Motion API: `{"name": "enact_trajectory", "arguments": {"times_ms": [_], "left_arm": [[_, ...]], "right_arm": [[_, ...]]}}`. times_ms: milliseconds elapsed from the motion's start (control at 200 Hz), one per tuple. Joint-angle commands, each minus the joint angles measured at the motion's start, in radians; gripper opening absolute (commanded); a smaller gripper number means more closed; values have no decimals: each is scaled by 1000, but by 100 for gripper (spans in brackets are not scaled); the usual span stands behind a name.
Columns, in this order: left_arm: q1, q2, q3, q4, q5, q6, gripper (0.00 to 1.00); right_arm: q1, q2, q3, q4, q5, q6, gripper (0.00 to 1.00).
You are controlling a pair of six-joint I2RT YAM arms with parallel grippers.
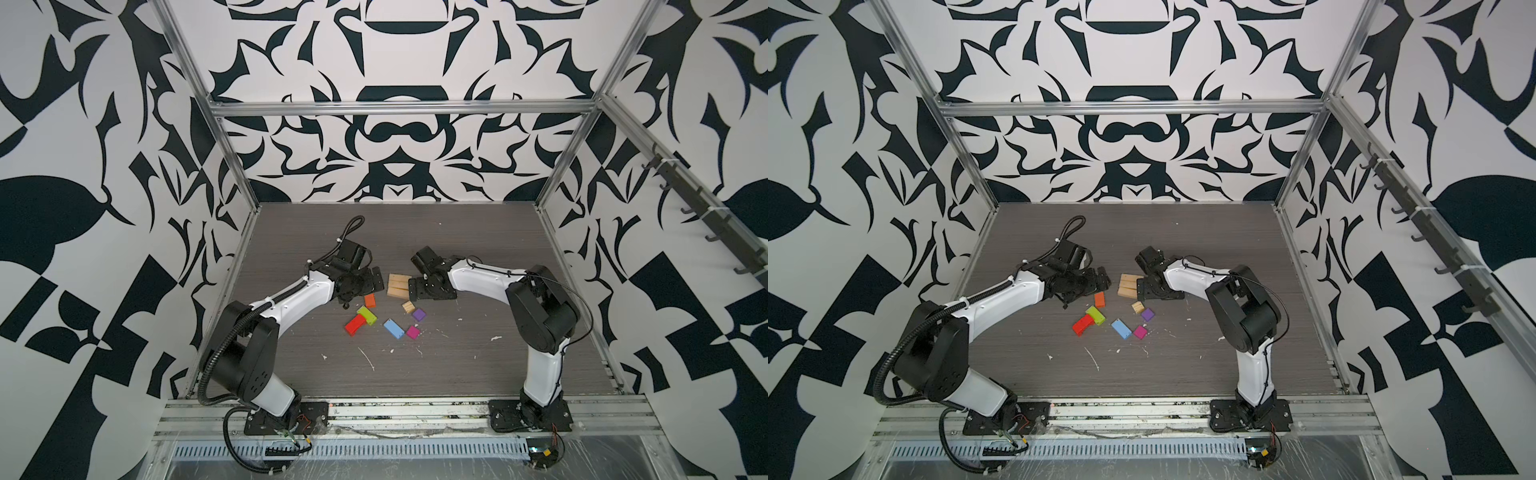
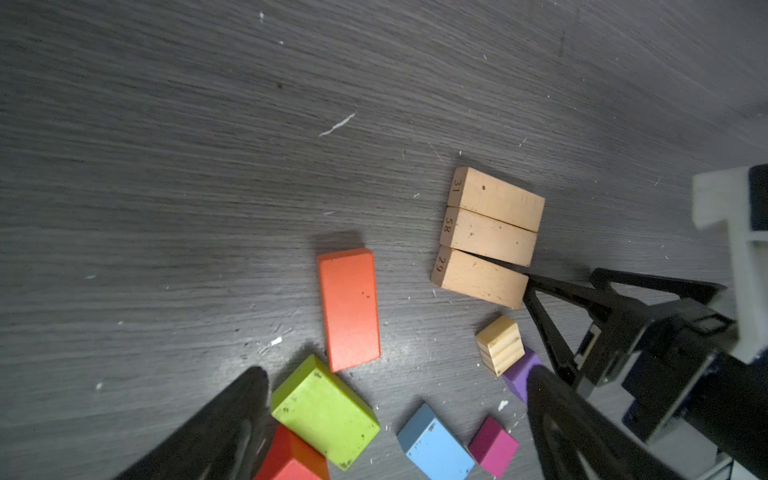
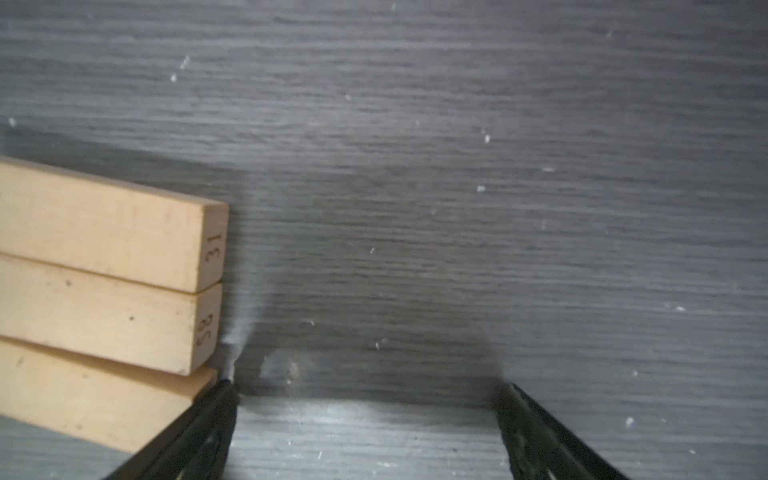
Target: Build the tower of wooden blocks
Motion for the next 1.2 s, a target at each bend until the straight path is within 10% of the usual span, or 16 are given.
{"name": "enact_trajectory", "arguments": {"times_ms": [0, 1195], "left_arm": [[5, -26, -27, 6, 15, -16, 100], [3, -13, -39, 49, 54, -39, 99]], "right_arm": [[5, 2, 24, -21, 16, 11, 100], [4, 12, 53, 0, 2, 16, 99]]}}
